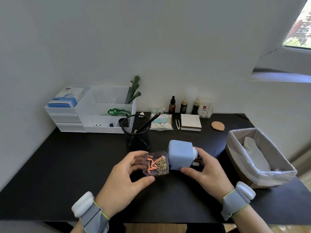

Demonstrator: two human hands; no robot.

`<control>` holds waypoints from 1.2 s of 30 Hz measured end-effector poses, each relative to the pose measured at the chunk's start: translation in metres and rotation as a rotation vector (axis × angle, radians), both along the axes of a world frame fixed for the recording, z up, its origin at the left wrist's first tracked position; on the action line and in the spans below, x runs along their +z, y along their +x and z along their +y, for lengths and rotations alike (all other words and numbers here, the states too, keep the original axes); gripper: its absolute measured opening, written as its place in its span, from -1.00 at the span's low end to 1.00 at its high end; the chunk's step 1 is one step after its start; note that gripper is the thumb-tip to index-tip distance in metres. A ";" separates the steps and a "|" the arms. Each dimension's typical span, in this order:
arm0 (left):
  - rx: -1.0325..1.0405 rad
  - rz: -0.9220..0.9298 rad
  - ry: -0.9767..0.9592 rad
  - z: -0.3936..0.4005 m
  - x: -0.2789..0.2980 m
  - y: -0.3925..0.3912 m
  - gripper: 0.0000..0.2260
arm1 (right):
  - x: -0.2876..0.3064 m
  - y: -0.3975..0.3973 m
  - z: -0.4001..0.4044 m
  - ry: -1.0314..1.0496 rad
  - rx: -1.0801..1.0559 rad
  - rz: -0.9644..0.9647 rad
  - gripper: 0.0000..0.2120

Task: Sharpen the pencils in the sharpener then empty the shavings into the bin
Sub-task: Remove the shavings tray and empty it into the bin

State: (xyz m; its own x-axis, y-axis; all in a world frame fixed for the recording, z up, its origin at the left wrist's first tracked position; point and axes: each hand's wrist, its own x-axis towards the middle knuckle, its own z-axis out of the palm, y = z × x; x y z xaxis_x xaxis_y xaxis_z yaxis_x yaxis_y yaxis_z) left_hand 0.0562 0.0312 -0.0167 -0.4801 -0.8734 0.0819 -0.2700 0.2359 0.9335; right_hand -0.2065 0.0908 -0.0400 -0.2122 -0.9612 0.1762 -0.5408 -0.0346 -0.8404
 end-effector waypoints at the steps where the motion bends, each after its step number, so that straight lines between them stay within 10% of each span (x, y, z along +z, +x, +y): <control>1: 0.006 -0.017 -0.027 0.002 0.004 0.001 -0.46 | 0.000 0.000 0.000 0.001 0.000 0.001 -0.41; 26: 0.043 -0.089 -0.390 -0.001 0.070 -0.031 -0.44 | 0.005 0.009 0.000 -0.062 -0.027 0.005 -0.21; 36: -0.010 -0.096 -0.417 -0.010 0.088 -0.089 -0.44 | 0.043 0.000 0.041 -0.421 -0.191 0.017 -0.50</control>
State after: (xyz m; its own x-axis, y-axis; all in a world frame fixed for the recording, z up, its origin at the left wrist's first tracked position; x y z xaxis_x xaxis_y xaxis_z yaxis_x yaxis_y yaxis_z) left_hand -0.0331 0.0212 0.0713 -0.5110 -0.7704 0.3812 -0.3471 0.5906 0.7285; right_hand -0.2068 0.1314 0.0032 -0.3727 -0.7492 0.5476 -0.5842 -0.2690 -0.7657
